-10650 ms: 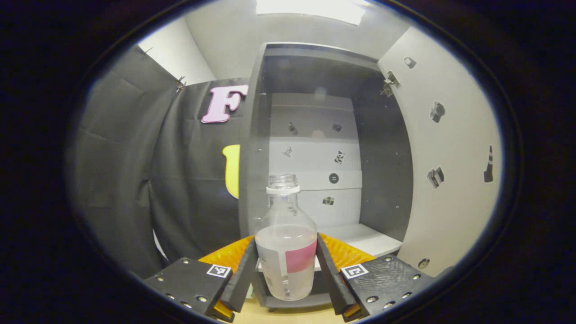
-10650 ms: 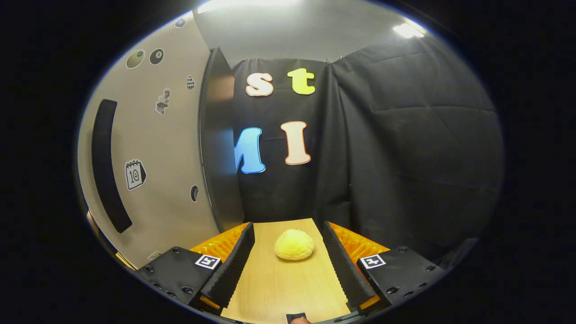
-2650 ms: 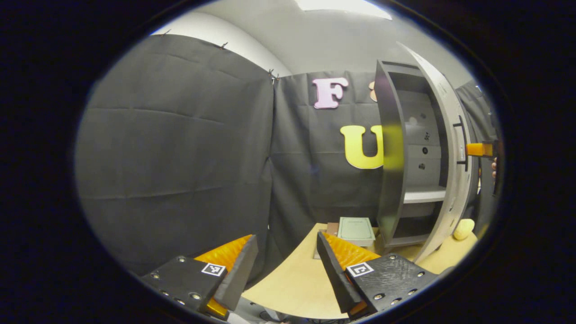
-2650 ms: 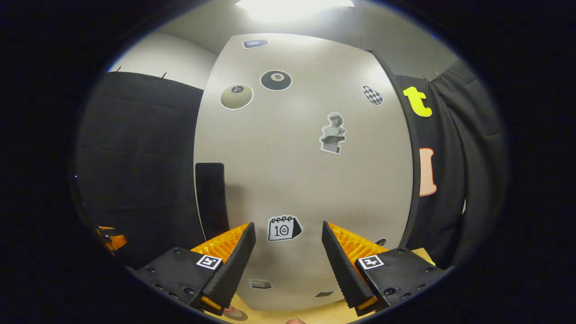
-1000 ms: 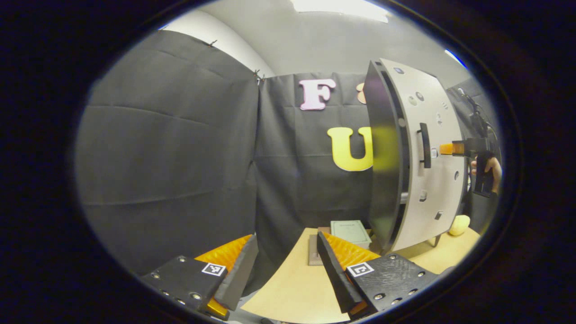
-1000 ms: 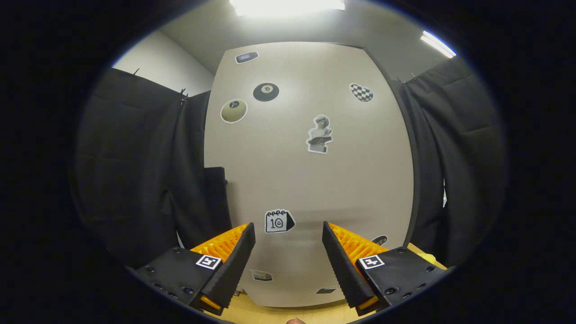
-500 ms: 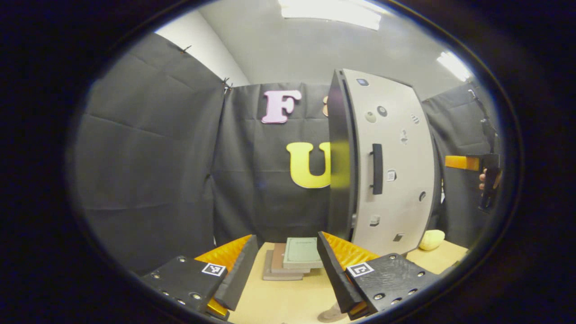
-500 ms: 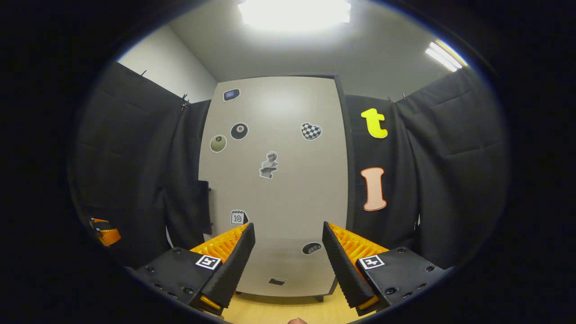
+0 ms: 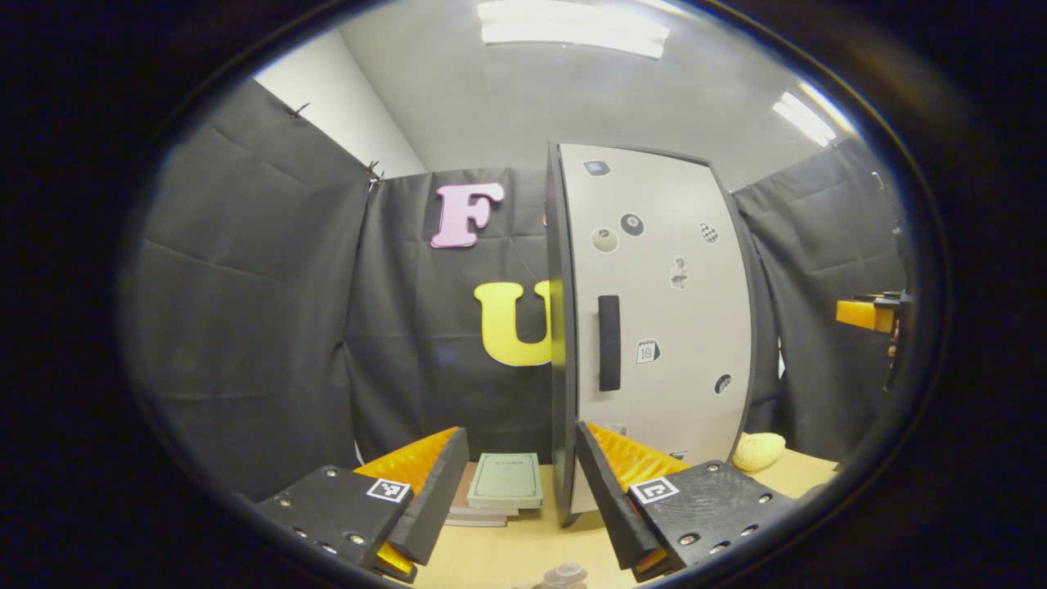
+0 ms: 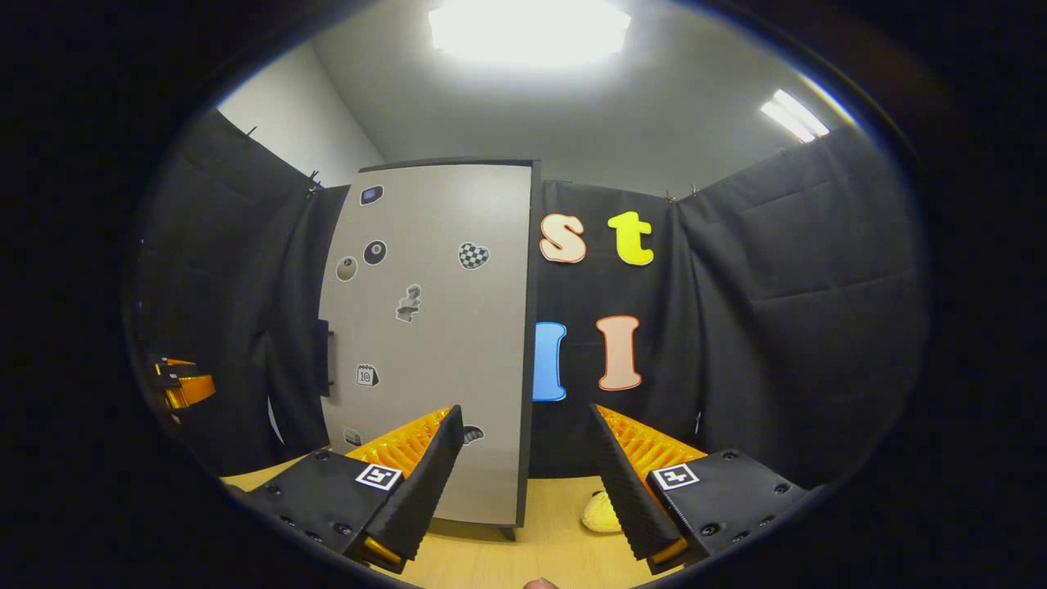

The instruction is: Open the cabinet door with the right hand, grasp the bottle in the cabinet with the left hand and place it on the coaster, then close the cabinet door with the right hand.

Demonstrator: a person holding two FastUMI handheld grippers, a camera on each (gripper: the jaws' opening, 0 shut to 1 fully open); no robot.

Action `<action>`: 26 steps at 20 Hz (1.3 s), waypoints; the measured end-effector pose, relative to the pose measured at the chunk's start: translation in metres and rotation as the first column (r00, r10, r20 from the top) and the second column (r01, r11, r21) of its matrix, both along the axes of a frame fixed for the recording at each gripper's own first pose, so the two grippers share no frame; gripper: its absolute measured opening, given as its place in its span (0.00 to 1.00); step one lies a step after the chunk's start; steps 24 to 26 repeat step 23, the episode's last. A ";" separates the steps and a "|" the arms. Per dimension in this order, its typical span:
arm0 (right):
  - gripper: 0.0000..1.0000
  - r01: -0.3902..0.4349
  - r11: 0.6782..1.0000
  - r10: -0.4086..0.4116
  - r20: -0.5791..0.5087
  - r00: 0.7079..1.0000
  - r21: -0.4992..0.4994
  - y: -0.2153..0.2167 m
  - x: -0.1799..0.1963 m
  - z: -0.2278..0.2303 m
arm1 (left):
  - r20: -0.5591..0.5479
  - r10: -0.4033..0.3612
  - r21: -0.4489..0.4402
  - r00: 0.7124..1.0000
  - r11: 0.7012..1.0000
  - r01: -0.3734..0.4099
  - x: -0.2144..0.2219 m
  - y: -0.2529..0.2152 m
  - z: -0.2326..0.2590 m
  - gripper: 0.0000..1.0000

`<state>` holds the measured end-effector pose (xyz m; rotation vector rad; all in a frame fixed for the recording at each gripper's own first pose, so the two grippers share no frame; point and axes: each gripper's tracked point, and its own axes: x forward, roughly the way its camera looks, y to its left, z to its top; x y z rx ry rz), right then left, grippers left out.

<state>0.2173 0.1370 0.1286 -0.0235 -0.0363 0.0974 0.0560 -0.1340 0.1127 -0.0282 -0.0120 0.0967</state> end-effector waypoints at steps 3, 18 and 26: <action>0.92 0.016 1.000 -0.016 -0.009 1.000 -0.012 -0.020 -0.007 -0.009 | 0.001 0.004 0.018 1.000 1.000 -0.004 0.004 -0.012 0.008 0.80; 0.95 0.016 1.000 -0.015 -0.039 0.999 0.011 -0.036 -0.018 -0.029 | 0.008 0.069 0.034 0.998 0.997 -0.069 0.004 -0.011 0.014 0.80; 0.93 0.023 1.000 -0.023 -0.047 0.999 0.004 -0.035 -0.020 -0.033 | 0.011 0.083 0.029 0.996 0.996 -0.083 0.005 -0.005 0.011 0.80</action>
